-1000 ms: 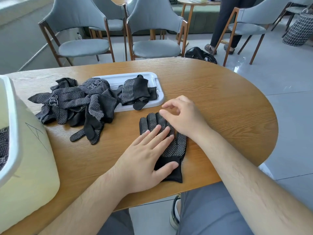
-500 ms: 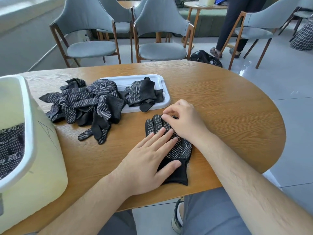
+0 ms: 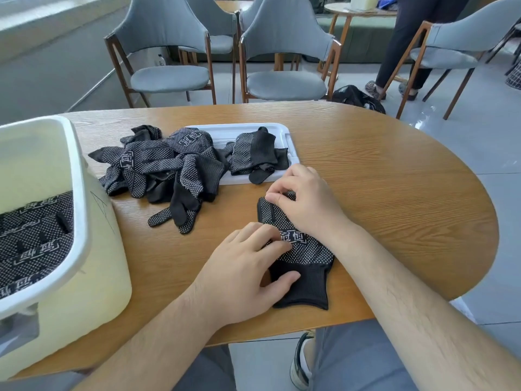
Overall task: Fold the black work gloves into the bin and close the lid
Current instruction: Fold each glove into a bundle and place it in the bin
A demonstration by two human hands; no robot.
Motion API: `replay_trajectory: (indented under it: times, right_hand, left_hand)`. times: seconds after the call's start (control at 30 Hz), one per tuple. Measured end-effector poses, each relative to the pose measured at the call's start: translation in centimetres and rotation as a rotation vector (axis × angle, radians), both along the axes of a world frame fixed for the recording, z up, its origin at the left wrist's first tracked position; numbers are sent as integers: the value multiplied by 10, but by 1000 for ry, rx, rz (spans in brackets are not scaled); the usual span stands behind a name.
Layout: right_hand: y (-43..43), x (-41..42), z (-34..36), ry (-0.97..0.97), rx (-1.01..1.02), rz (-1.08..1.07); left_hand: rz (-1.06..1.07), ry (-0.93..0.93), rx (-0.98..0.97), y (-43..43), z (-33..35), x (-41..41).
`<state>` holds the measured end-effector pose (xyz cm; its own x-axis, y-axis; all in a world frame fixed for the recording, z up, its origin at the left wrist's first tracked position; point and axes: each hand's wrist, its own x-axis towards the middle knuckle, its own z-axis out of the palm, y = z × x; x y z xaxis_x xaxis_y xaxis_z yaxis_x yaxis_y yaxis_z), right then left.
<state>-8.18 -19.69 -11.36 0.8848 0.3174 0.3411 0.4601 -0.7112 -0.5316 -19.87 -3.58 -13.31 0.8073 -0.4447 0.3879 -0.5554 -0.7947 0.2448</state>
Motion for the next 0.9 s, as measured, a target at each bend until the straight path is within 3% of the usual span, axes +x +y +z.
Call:
replay_trajectory:
  times: [0.17,0.33,0.47,0.67,0.9]
  right_hand:
    - [-3,2,-4,57,-31,9]
    - [-26,11,5,12,61,-134]
    - [-32,8,-1,156,-97,-167]
    - [-29,6,-3,66,65,-163]
    - [-28,6,-7,118,-19,-162]
  left_hand:
    - [24,-7,11,0,1,-1]
    - [95,46,26,-1,3,-3]
    - [170,80,17,-2,3,-2]
    - [179,93,38,-2,2,-1]
    - [137,90,22,-2,4,-1]
